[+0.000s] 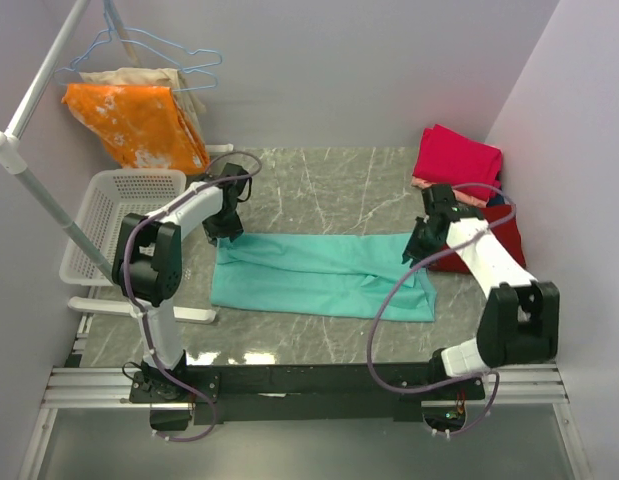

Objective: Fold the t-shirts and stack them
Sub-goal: Fold the tshirt

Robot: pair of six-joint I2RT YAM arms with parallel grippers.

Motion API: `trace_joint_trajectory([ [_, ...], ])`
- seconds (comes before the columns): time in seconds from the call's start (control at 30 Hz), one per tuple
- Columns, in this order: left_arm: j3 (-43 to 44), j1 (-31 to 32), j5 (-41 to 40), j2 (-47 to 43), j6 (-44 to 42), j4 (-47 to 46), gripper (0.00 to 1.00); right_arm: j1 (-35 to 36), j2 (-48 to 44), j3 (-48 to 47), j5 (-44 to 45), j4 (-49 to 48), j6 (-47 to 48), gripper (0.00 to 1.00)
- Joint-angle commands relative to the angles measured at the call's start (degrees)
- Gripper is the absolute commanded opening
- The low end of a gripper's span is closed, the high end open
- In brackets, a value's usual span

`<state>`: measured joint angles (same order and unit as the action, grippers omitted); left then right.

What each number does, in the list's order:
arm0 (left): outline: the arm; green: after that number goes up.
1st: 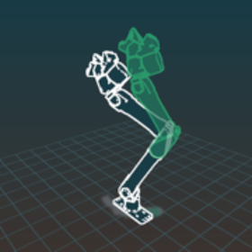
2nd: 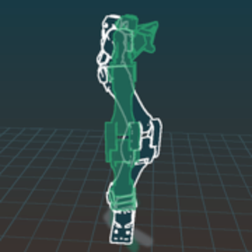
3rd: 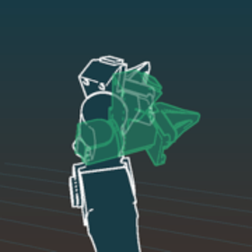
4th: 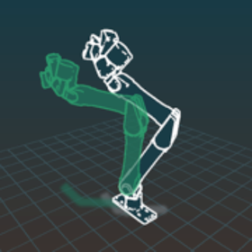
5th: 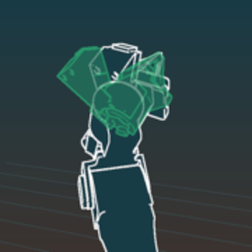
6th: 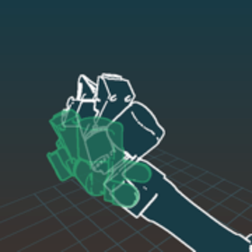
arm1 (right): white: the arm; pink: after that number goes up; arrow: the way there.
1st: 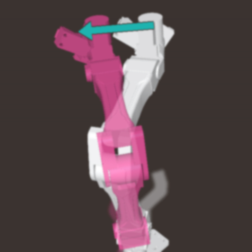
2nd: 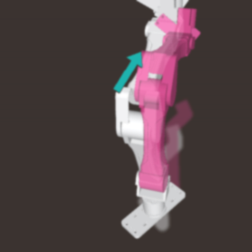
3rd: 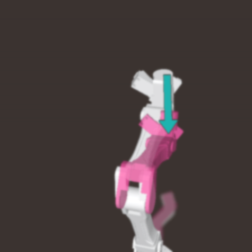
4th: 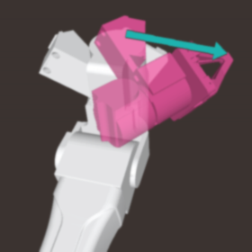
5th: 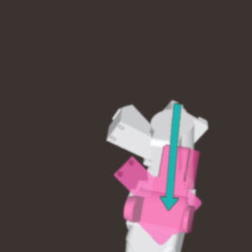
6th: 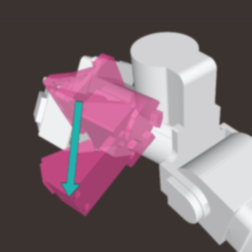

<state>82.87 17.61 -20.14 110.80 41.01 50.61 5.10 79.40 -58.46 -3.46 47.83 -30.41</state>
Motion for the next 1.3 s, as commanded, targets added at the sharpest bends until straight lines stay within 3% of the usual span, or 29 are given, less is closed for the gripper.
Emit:
trace_joint_trajectory([
  [0.0,3.79,0.24,-1.39,-3.14,0.30,-0.42,0.50,2.19,7.60,-7.19,-1.72,-3.79,0.09,0.31],
  [0.37,6.07,0.32,1.77,0.11,-2.16,1.23,0.50,5.53,28.68,-23.43,-2.51,-5.39,-0.52,0.31],
  [0.7,8.53,0.59,0.10,6.26,-2.25,5.46,0.48,6.23,37.23,-29.87,-1.72,-1.52,-0.61,0.28],
  [1.0,18.62,0.50,-1.57,14.26,-1.90,8.71,0.48,6.24,44.52,-37.69,-3.56,2.79,0.00,0.28],
  [1.27,31.99,-1.26,-2.18,23.39,-2.52,11.88,0.49,5.53,53.93,-53.41,-3.92,9.37,0.09,0.28],
])
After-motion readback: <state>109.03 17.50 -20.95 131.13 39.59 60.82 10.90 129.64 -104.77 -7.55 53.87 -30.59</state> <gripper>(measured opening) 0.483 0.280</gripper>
